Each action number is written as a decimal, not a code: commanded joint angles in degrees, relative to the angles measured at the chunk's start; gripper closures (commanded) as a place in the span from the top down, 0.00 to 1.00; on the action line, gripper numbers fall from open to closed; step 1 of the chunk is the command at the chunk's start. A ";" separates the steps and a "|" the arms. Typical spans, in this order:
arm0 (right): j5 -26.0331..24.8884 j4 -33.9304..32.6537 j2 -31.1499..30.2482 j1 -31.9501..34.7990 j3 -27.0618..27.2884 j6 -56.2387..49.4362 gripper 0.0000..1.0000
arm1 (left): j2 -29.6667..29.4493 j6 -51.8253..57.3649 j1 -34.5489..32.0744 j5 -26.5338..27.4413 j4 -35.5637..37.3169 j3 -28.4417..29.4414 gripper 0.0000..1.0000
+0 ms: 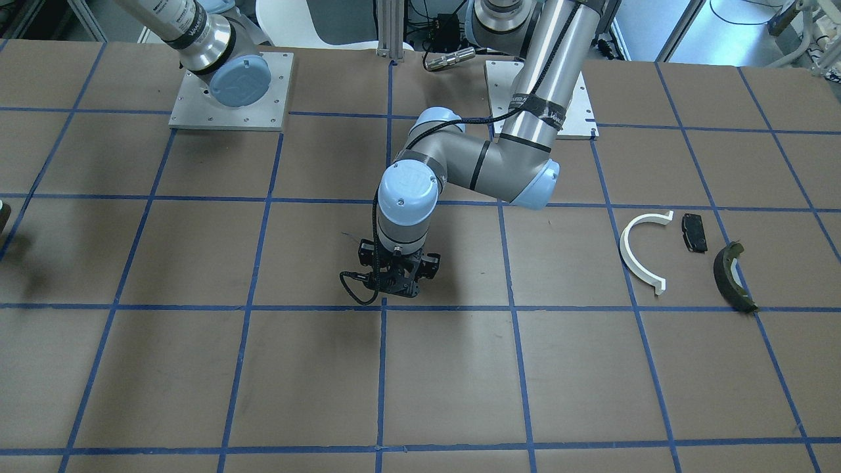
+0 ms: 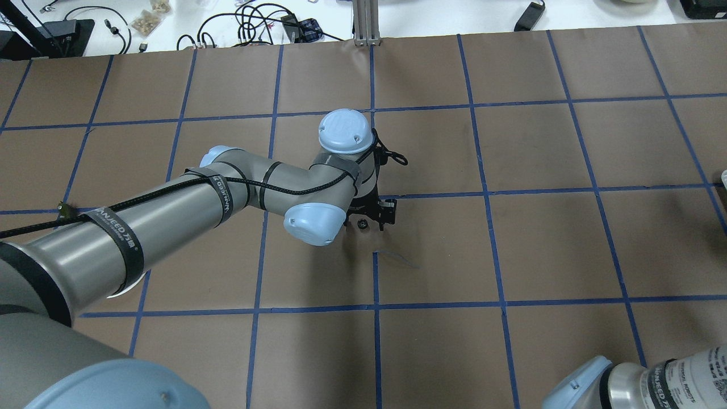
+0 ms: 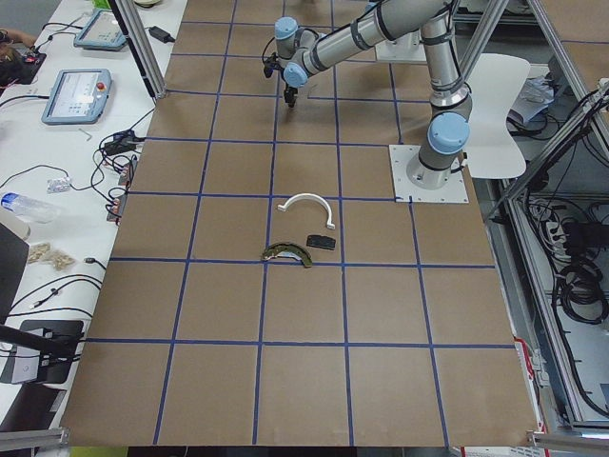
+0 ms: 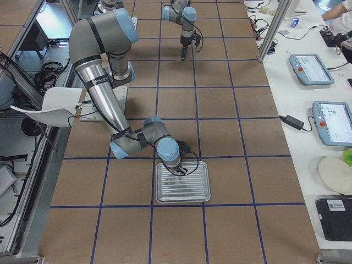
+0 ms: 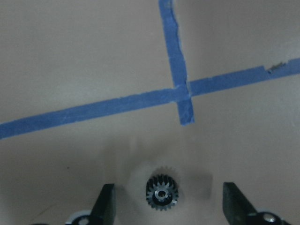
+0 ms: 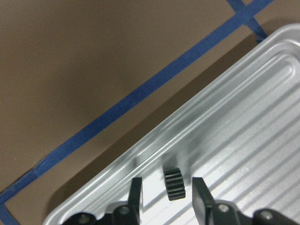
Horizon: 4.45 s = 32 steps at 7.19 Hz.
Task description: Place bearing gear from tray to pile
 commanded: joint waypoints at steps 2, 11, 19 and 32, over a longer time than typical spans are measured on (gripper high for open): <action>-0.16 -2.08 0.88 0.08 0.01 1.08 0.25 | 0.00 0.06 0.15 -0.08 -0.08 0.05 0.06; -0.95 7.67 -21.05 24.52 9.98 42.53 0.04 | 10.19 13.47 26.29 7.46 -33.87 17.68 0.00; -2.89 -8.42 -0.38 86.88 -0.85 140.49 0.04 | 7.83 40.75 53.86 10.90 -10.06 0.18 0.00; -11.86 42.06 -31.07 63.23 -11.86 112.23 0.96 | 8.79 40.84 57.11 10.82 -5.27 -8.75 0.67</action>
